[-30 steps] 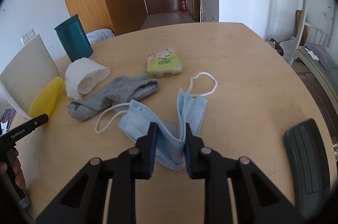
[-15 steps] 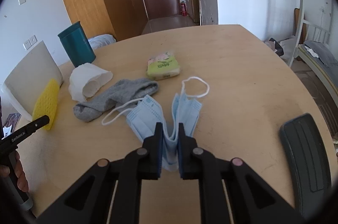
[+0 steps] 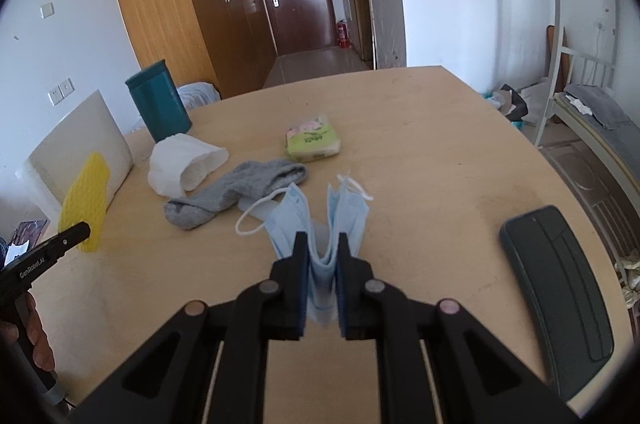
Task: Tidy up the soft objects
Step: 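Lift and carry the yellow net and blue mask toward the white foam box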
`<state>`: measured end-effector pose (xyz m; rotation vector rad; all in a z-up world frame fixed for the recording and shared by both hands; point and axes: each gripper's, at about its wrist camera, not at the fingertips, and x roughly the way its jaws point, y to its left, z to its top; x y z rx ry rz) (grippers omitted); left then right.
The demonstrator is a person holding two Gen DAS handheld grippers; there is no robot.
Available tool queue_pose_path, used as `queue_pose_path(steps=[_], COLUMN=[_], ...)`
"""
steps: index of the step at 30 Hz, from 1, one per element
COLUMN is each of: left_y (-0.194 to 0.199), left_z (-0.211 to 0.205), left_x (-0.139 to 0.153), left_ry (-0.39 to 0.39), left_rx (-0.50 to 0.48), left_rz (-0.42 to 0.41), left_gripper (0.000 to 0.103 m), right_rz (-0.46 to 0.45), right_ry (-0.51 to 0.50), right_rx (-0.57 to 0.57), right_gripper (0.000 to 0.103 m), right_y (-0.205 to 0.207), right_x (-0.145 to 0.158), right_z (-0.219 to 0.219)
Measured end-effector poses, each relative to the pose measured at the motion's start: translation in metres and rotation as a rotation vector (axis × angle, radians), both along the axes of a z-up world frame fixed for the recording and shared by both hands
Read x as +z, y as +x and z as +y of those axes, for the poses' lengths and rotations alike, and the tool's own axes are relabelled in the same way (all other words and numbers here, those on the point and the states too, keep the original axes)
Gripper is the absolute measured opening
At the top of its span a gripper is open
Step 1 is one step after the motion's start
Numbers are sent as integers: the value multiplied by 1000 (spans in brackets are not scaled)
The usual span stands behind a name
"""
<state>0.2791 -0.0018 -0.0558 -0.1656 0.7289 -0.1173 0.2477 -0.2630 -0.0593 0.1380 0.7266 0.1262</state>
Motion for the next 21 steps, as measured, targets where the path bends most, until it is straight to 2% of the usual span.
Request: queue_pose_path(steps=[21], left_y=[-89], left_z=[-6], left_x=[30], left_ry=[47], left_rx=[-20], left_rz=[-110], left_gripper=[5], right_rz=[-103], right_ry=[-2], right_rx=[24], right_gripper=[14], right_y=[-82], right_x=[26], right_z=[17])
